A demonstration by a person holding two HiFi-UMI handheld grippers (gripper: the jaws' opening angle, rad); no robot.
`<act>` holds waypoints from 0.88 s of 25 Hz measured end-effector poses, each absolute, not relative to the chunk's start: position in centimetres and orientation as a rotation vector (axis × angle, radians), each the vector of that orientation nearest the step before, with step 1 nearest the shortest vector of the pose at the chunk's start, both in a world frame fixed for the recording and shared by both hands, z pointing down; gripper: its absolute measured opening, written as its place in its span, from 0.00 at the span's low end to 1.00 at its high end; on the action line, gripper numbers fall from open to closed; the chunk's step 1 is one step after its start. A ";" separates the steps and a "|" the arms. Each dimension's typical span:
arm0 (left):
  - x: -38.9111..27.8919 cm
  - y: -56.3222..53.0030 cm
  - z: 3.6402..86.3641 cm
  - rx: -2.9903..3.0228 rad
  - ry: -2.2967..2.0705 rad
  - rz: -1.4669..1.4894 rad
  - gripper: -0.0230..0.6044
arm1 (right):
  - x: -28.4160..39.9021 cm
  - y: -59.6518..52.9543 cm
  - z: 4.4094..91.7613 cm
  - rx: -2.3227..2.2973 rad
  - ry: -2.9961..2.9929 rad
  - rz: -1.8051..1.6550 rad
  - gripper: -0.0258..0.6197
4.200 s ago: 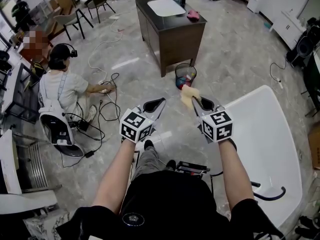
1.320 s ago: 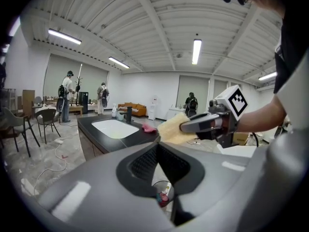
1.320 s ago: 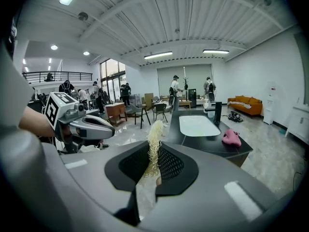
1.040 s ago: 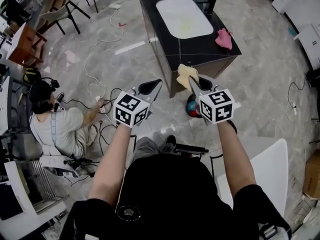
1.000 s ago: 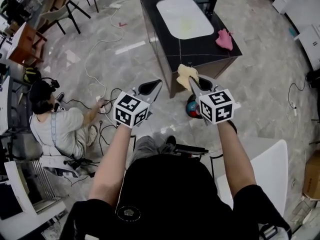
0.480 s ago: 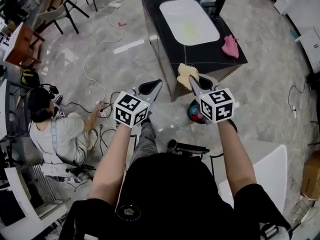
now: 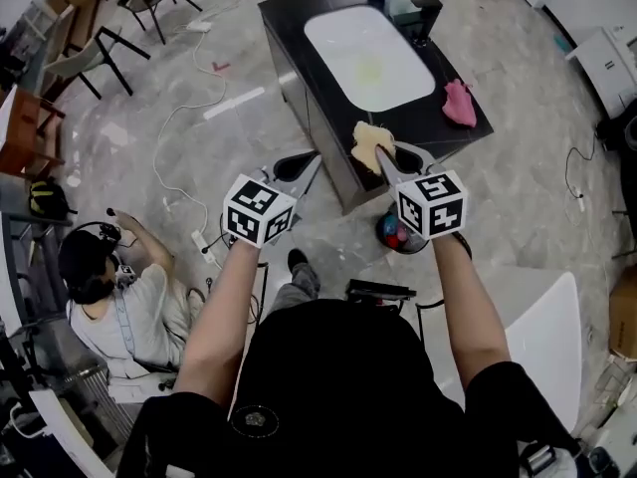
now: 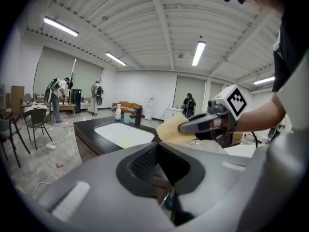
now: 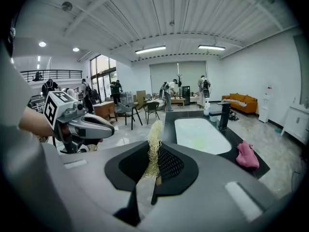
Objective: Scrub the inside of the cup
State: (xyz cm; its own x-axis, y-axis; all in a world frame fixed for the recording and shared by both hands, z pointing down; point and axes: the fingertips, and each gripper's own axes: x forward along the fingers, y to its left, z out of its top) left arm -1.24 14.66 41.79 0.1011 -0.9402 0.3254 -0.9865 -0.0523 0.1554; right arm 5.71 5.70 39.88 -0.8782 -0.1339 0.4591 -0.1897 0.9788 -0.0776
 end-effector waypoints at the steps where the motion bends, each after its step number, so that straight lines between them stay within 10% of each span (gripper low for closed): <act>1: -2.0 14.4 41.7 2.063 -1.884 0.192 0.04 | 5.1 5.6 39.8 0.244 -2.655 0.168 0.11; 22: -11.8 12.9 42.5 2.174 -1.768 0.165 0.04 | -3.5 5.1 41.1 0.409 -2.621 0.205 0.11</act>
